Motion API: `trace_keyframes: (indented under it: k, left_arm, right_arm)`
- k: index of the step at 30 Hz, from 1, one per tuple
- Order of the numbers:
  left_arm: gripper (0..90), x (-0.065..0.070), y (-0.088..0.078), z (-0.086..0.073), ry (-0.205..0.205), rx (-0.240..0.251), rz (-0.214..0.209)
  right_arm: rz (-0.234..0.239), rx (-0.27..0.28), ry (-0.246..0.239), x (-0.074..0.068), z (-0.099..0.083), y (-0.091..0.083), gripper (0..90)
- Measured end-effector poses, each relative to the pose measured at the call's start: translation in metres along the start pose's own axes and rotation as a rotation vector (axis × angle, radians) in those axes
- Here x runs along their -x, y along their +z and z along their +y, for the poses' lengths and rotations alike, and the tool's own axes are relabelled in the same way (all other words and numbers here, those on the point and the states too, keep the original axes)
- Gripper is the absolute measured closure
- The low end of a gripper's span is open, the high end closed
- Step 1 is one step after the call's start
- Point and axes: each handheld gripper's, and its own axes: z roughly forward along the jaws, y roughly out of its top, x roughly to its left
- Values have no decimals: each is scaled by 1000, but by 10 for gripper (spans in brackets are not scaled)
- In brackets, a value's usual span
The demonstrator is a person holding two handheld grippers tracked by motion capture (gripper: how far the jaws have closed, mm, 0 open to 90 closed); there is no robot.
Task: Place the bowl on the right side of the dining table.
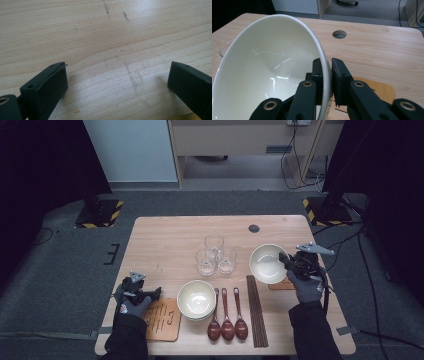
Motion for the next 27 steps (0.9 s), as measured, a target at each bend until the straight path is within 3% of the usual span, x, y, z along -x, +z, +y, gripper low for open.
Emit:
trace_keyframes:
  k: [27]
  left_arm:
    - [2, 0, 0, 0, -2, -2, 1]
  right_arm:
    - [-104, -35, 96, 41, -8, 16, 817]
